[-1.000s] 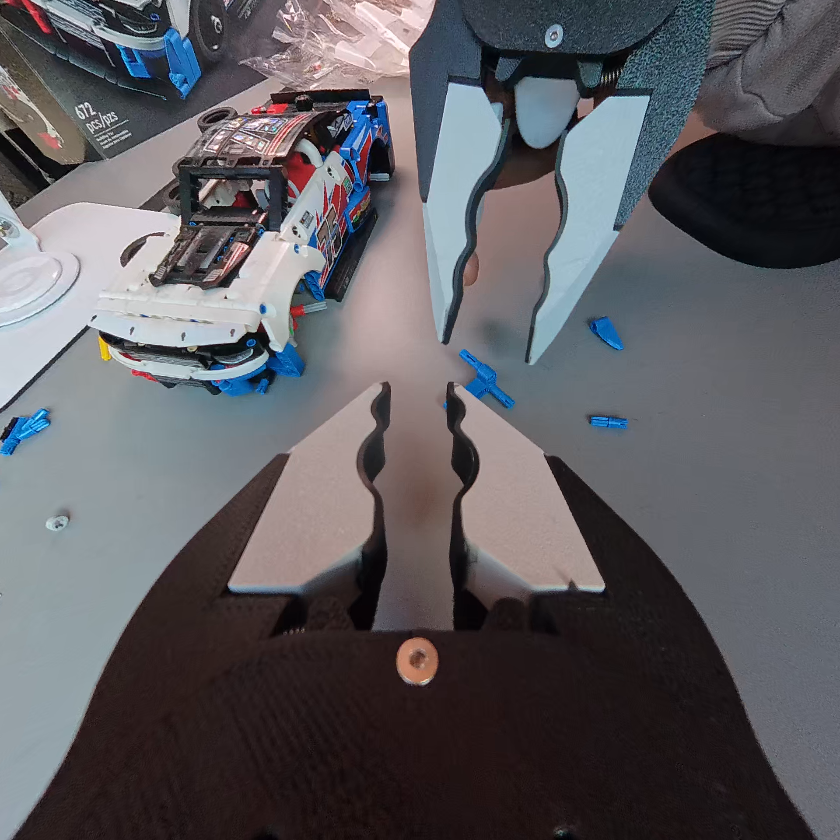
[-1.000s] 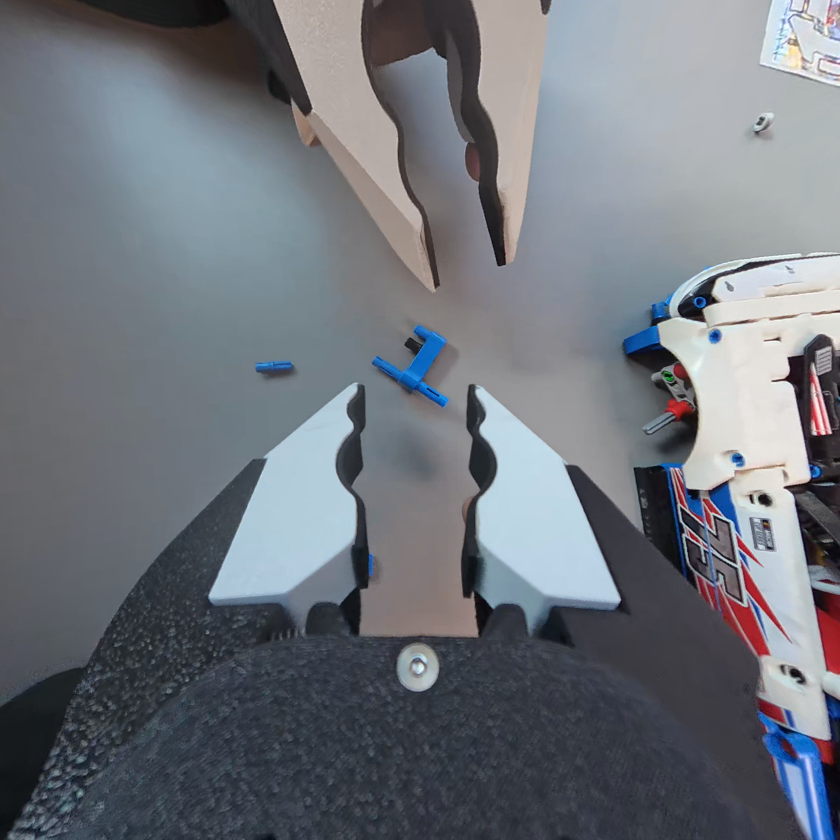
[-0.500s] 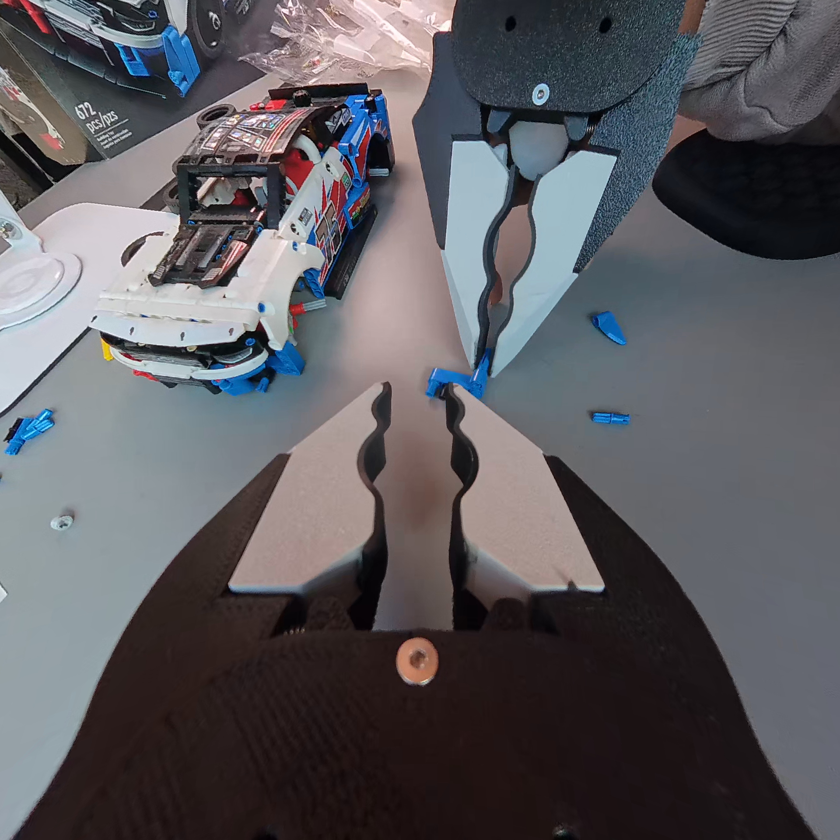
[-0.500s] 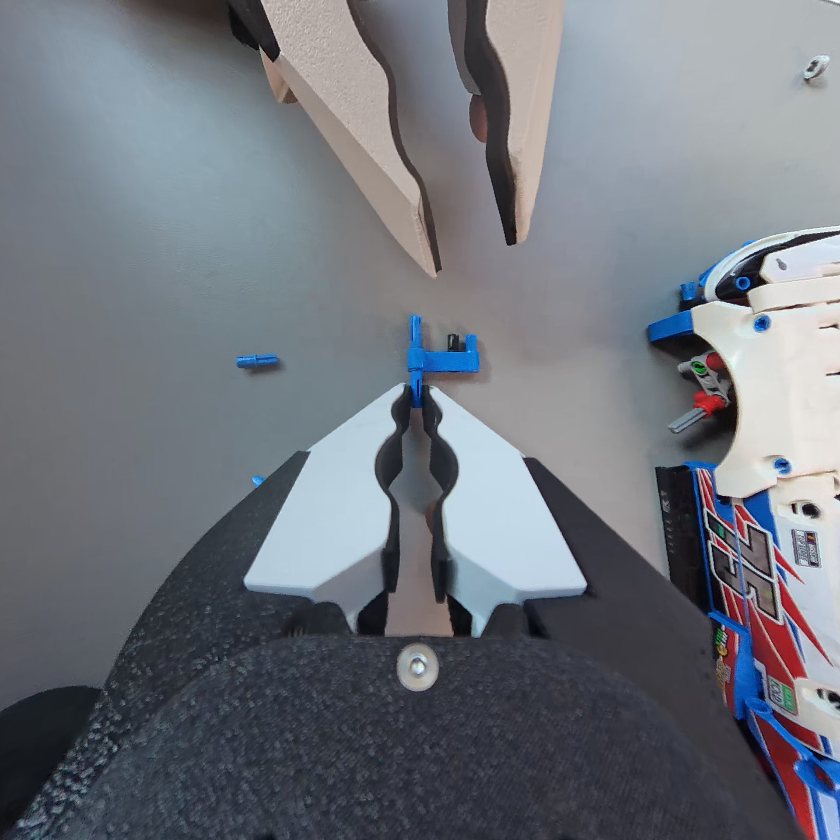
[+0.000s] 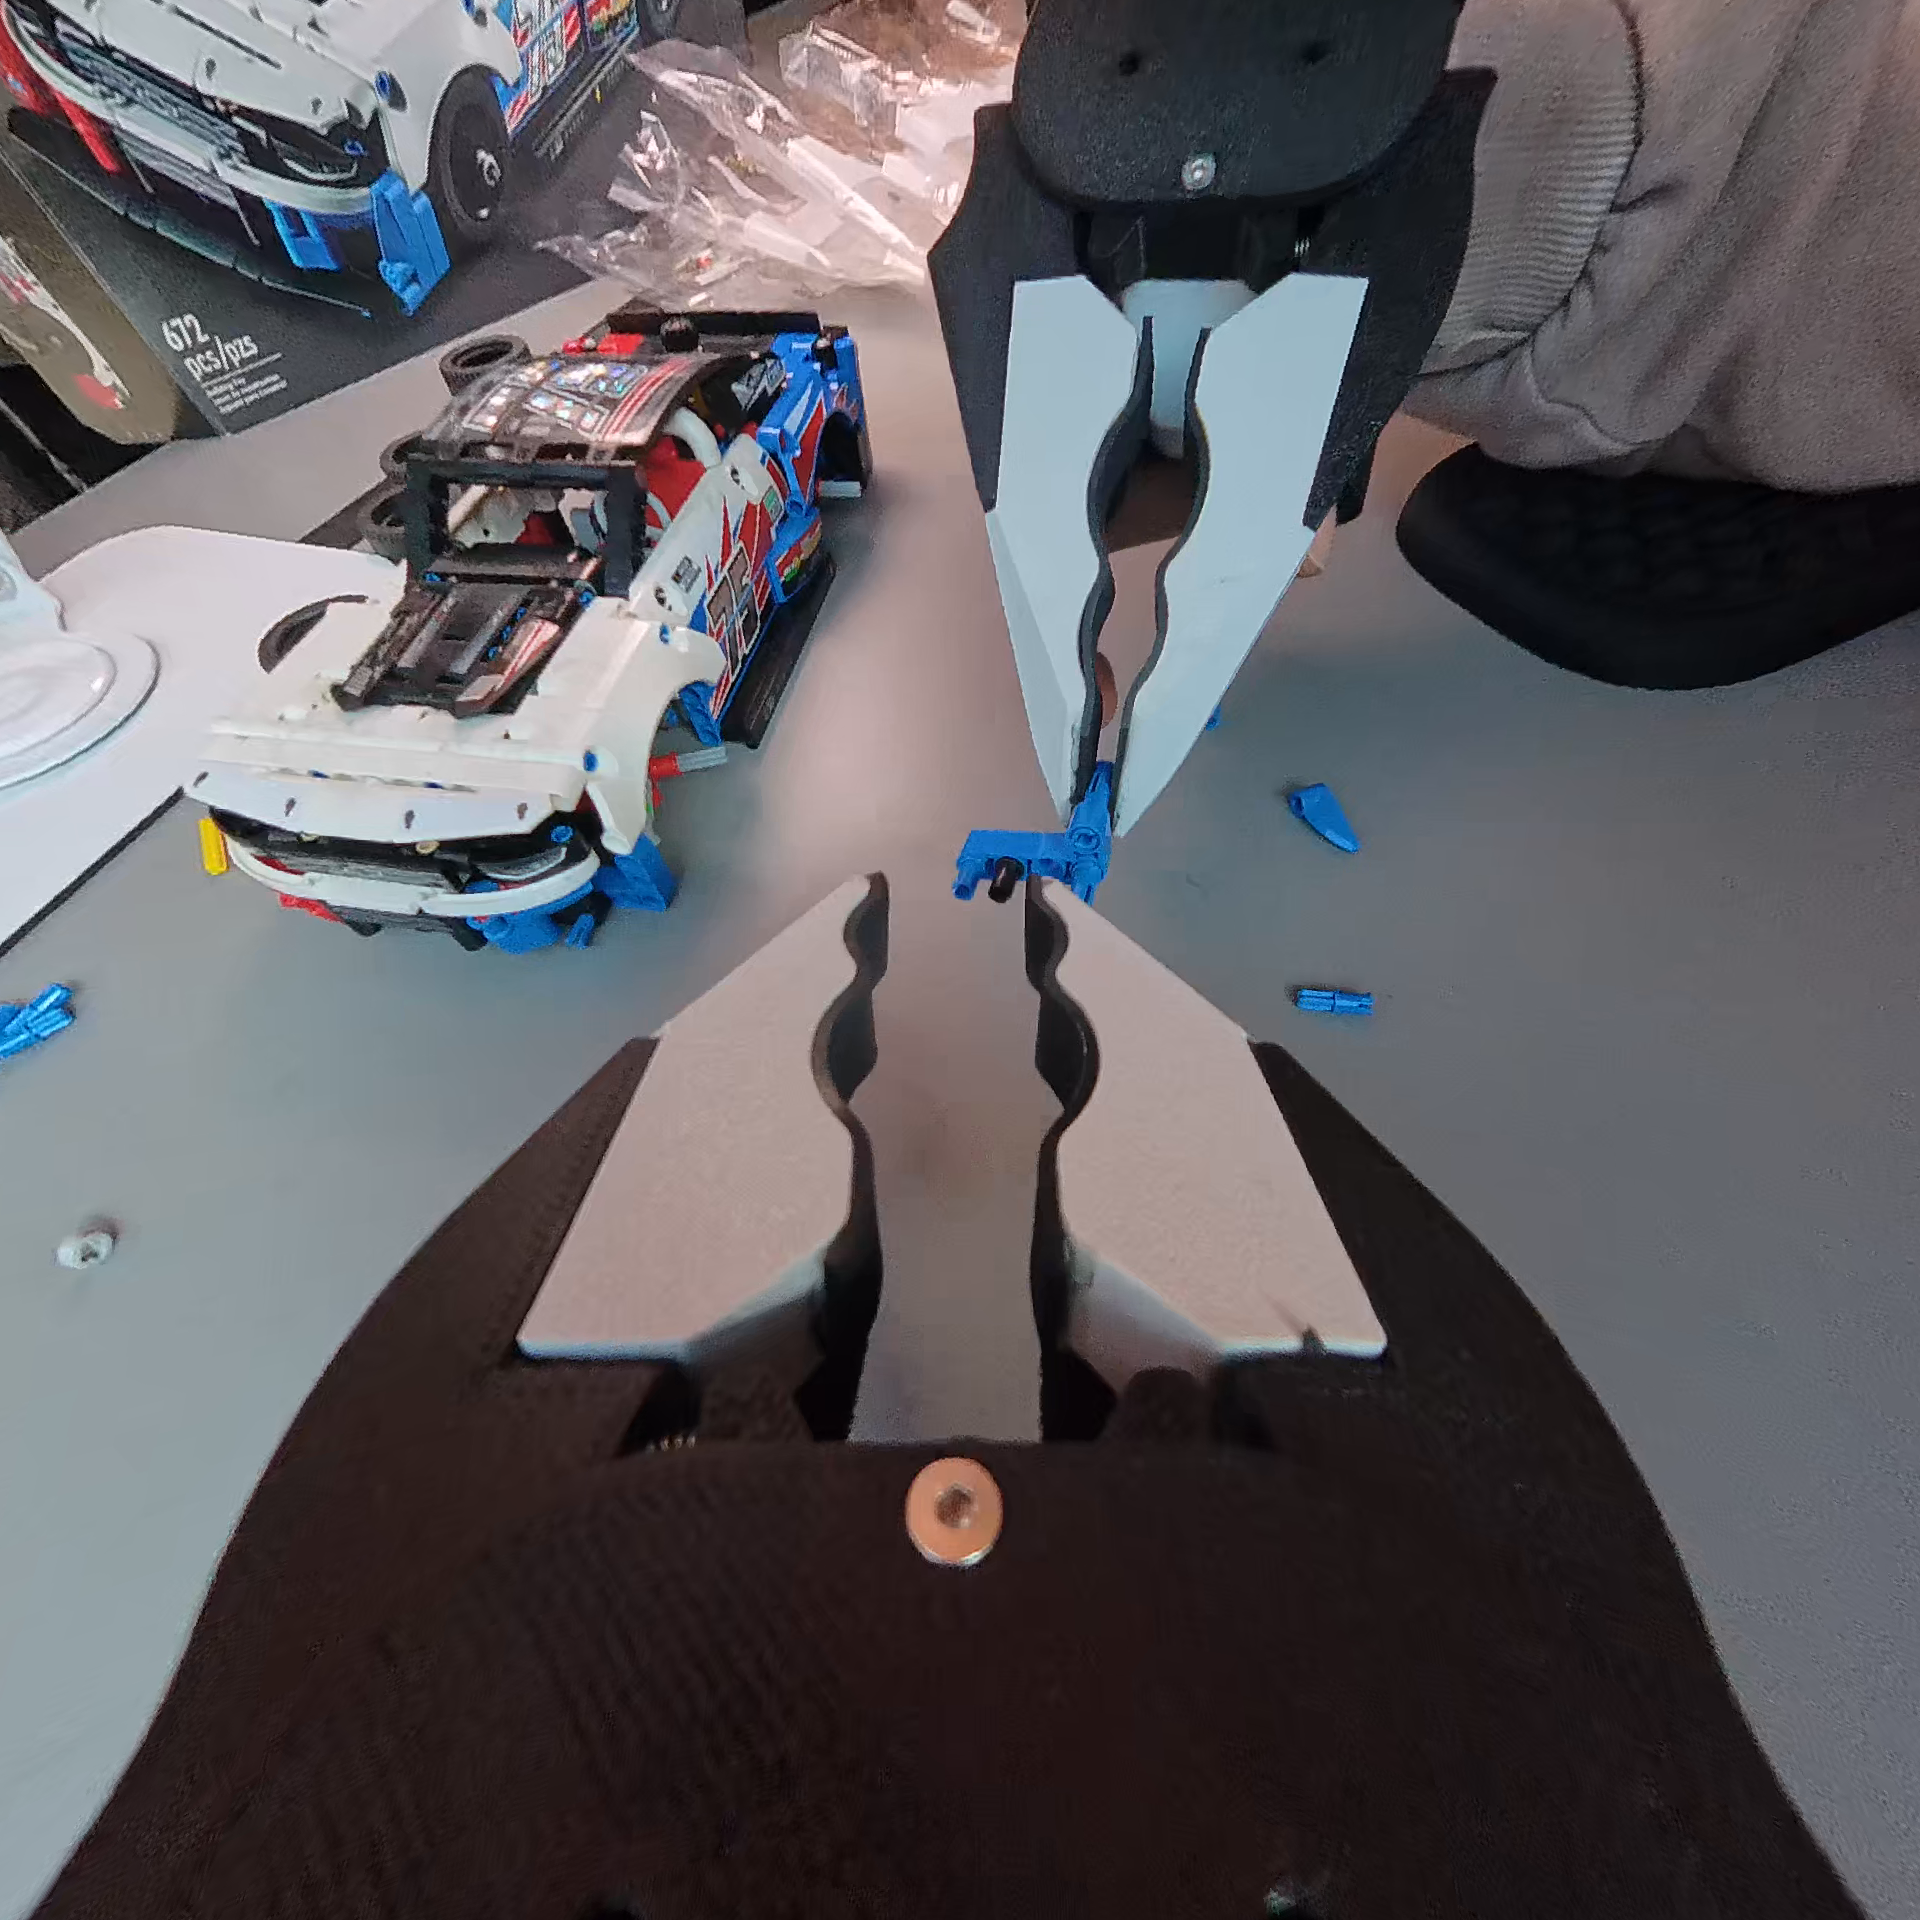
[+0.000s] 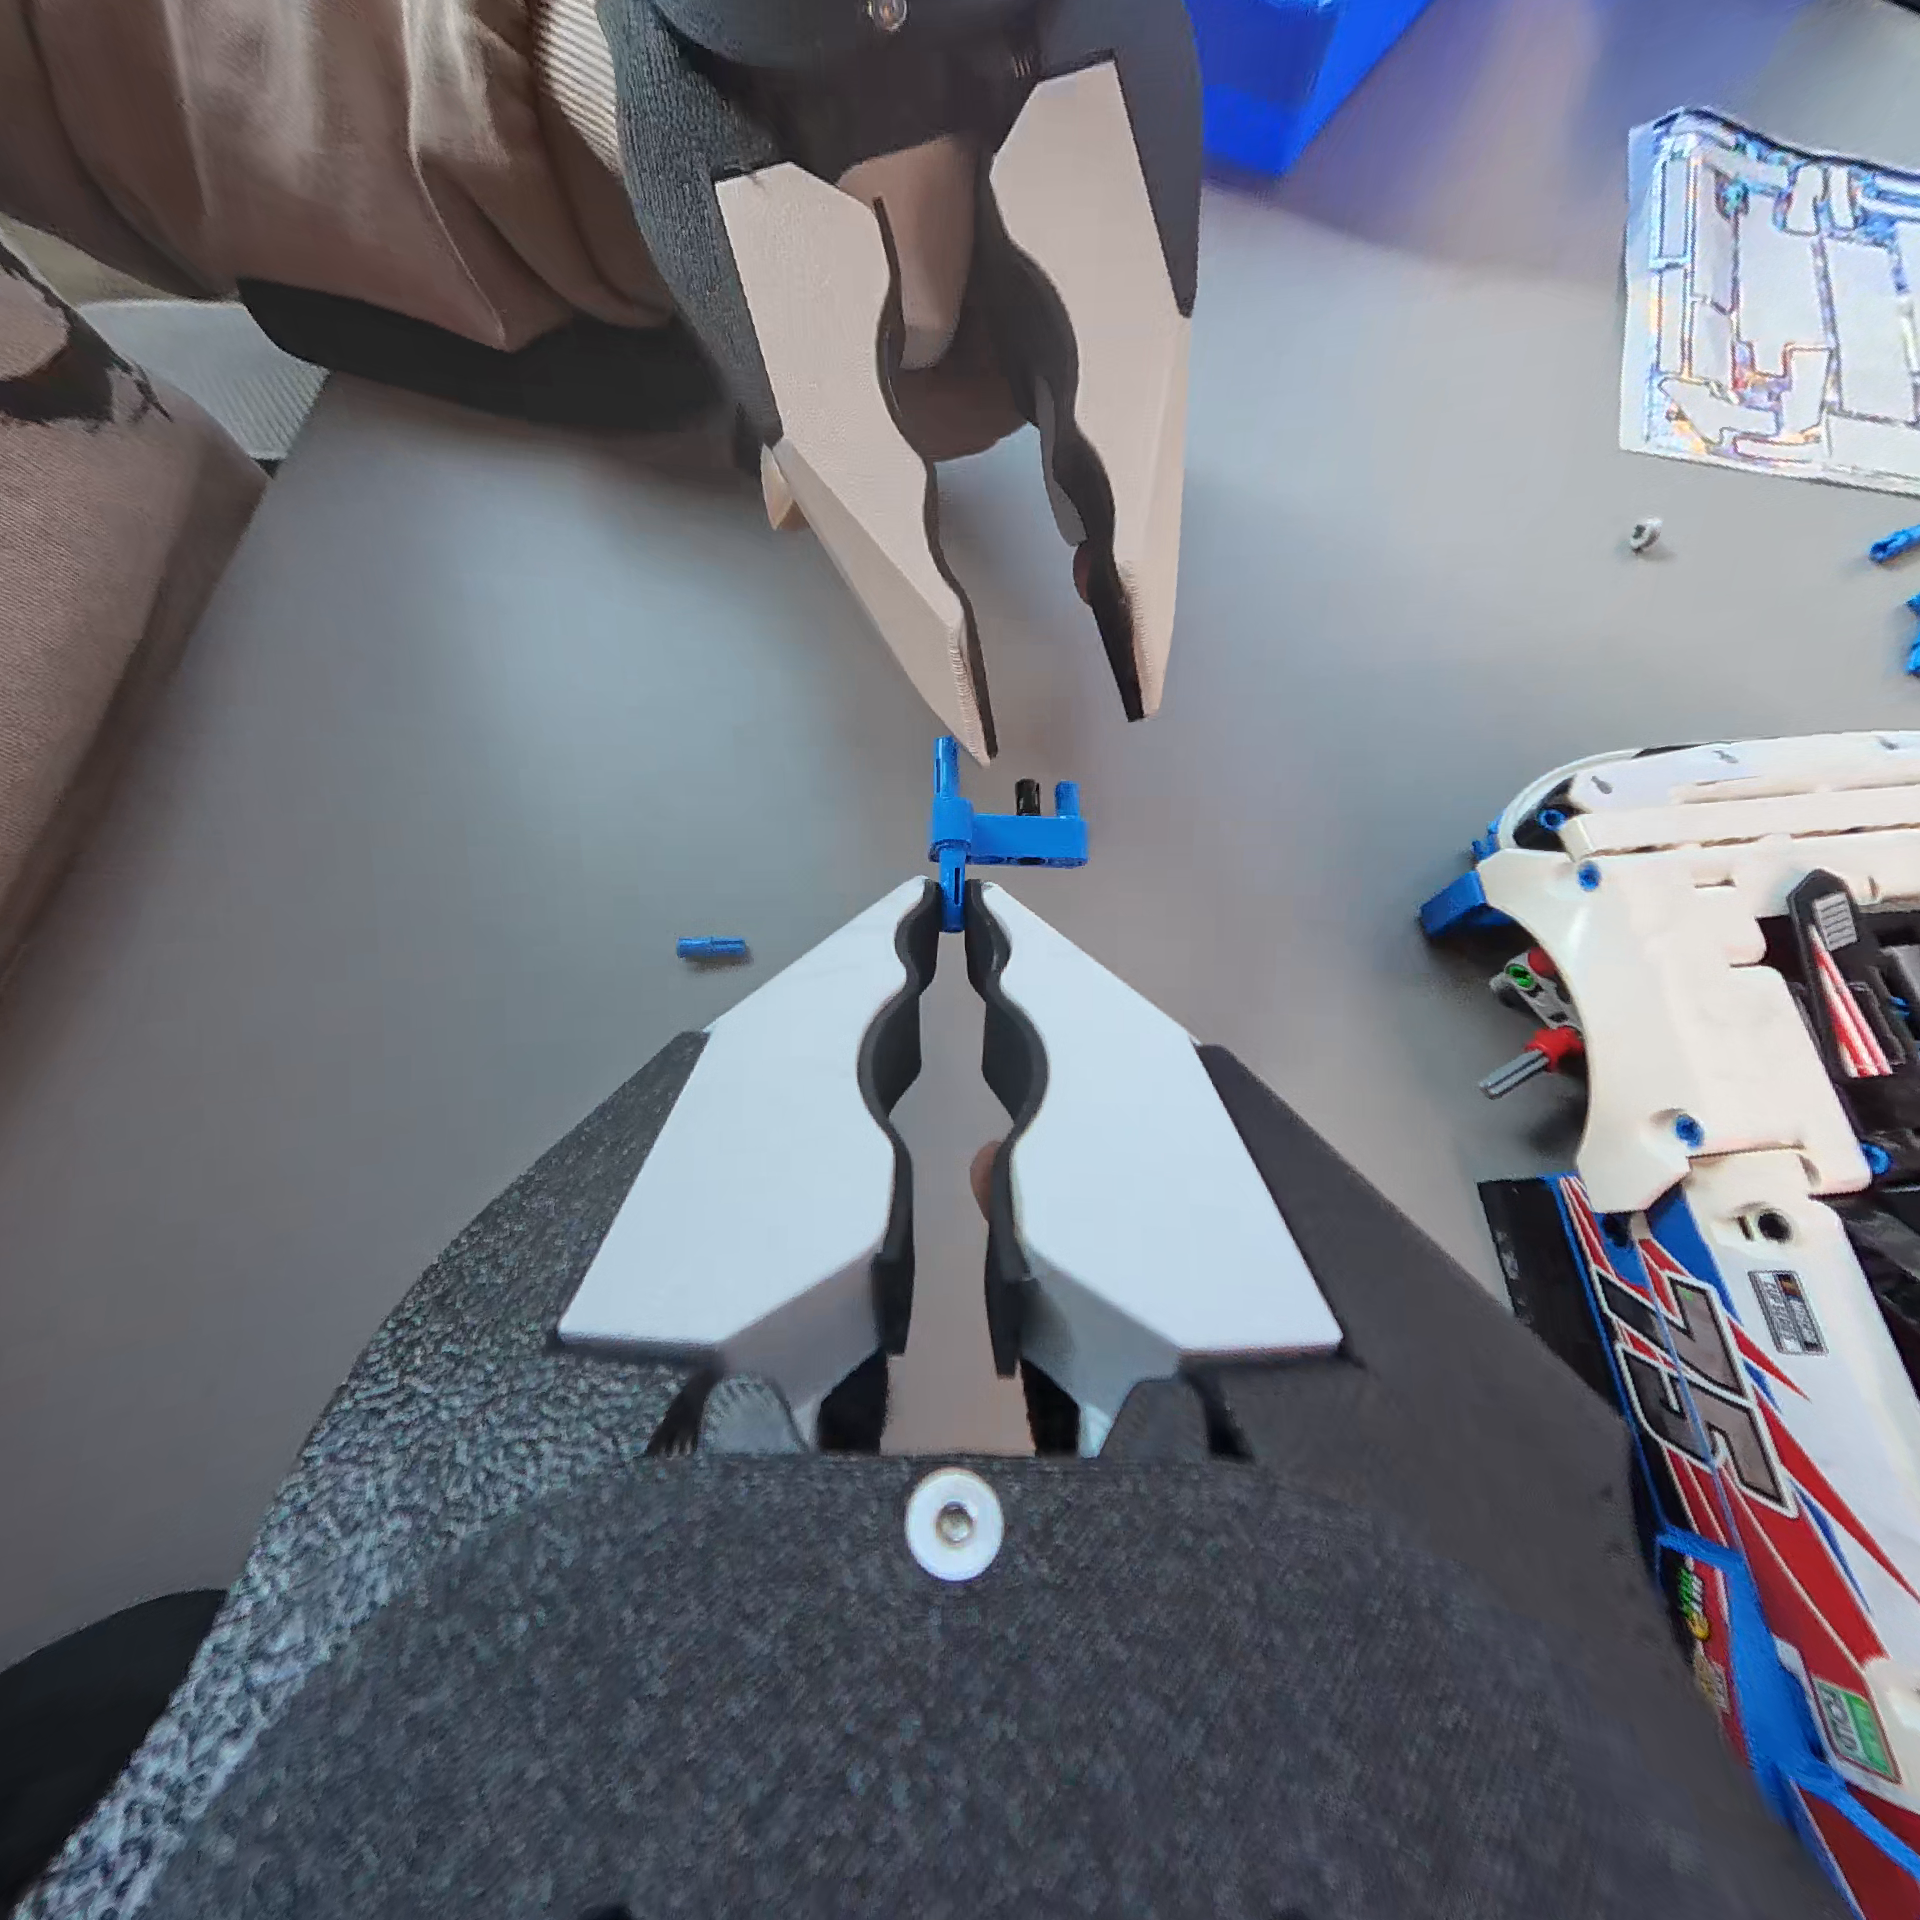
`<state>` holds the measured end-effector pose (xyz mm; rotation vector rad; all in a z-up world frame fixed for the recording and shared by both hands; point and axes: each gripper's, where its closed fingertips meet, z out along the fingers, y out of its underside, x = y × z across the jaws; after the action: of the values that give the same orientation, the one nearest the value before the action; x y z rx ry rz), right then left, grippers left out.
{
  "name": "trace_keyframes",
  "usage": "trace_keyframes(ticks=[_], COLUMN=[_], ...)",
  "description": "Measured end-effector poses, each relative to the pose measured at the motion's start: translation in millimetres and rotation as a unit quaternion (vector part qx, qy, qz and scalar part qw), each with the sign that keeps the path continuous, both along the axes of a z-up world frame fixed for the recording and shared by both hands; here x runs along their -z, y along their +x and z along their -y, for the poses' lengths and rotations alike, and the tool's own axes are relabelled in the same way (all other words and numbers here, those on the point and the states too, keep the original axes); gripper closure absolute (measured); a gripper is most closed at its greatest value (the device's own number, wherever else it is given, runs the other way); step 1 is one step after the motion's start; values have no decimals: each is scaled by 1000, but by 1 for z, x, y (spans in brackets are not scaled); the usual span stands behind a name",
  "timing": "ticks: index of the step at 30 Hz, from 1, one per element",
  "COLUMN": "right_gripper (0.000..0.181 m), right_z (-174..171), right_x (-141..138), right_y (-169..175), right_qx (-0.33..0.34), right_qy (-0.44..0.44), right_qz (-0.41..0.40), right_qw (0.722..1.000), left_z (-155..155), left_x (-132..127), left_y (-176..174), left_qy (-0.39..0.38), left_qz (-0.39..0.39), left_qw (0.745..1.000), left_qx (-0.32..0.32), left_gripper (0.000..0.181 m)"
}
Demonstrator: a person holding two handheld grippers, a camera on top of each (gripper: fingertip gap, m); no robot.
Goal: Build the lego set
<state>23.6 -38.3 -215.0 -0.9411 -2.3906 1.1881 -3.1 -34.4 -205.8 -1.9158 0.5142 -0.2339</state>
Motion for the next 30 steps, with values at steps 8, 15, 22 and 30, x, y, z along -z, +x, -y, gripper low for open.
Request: trace_keyframes(ticks=[8, 15, 22, 30], right_gripper=[179, 179, 180, 178], right_z=[-8, -3, 13, 16], right_x=[-28, -37, -46, -55], right_y=[-5, -1, 8, 7], right_qx=[16, -2, -26, -15], right_qy=[-43, -41, -189, -358], right_qz=[-82, -125, -47, 66], right_qw=[996, 991, 981, 931], left_z=[4, 10, 17, 16], left_x=[-23, -31, -32, -30], left_y=[-2, 12, 32, 34], left_qy=[8, -30, 60, 86], left_qz=[121, 256, 75, 13], left_qw=[993, 964, 990, 992], left_qx=[13, 69, 101, 90], left_gripper=[158, 152, 154, 168])
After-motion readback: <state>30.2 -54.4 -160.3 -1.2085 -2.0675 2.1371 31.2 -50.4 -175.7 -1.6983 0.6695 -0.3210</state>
